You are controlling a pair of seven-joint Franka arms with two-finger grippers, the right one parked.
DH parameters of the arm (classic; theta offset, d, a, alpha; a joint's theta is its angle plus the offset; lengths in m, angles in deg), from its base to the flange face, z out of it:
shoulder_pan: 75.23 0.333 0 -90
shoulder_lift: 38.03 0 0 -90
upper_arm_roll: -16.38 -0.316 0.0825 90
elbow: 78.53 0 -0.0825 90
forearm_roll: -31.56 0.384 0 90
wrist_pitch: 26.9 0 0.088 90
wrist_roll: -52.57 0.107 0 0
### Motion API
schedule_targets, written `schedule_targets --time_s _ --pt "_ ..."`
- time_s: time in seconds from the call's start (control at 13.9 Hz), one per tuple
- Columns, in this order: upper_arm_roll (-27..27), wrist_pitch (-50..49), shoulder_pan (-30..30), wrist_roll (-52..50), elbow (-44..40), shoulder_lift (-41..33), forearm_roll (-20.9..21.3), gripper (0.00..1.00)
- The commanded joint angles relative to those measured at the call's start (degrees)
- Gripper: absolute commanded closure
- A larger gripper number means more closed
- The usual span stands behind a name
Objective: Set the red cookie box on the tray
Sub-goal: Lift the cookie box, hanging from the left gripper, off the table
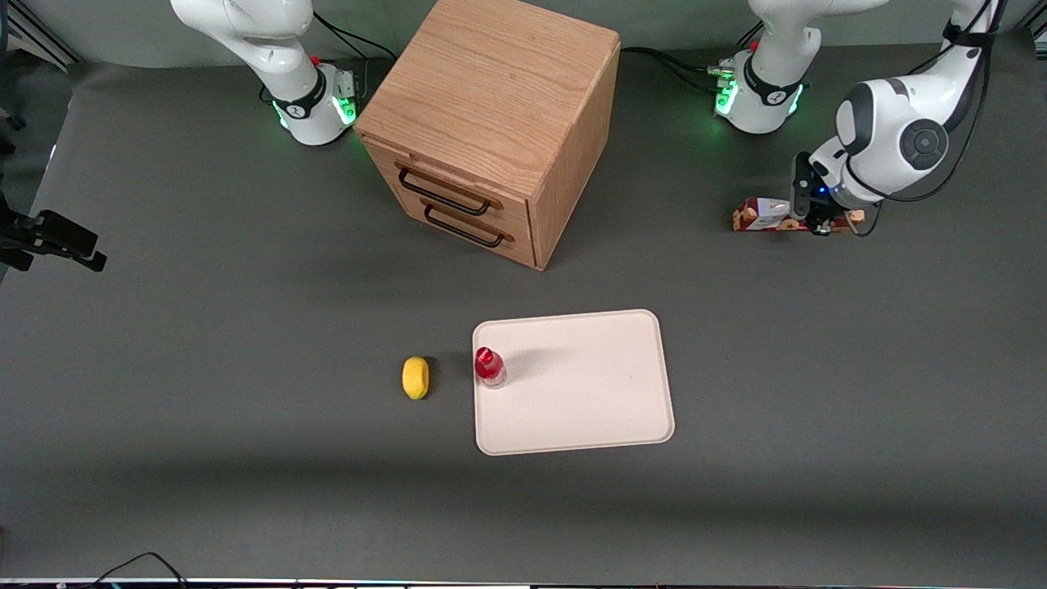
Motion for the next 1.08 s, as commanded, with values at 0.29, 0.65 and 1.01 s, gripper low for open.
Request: schedule_targets --time_s 0.29,0.65,1.01 --pt "-0.4 -13.2 -0.4 0.5 -16.6 -2.1 -1.6 1.00" --pt "-0.7 -33.0 -0.1 -1.0 -34.1 -2.3 -1.5 1.00" --pt "-0.7 -44.1 0.0 -8.4 -45.7 -1.9 -0.7 1.00"
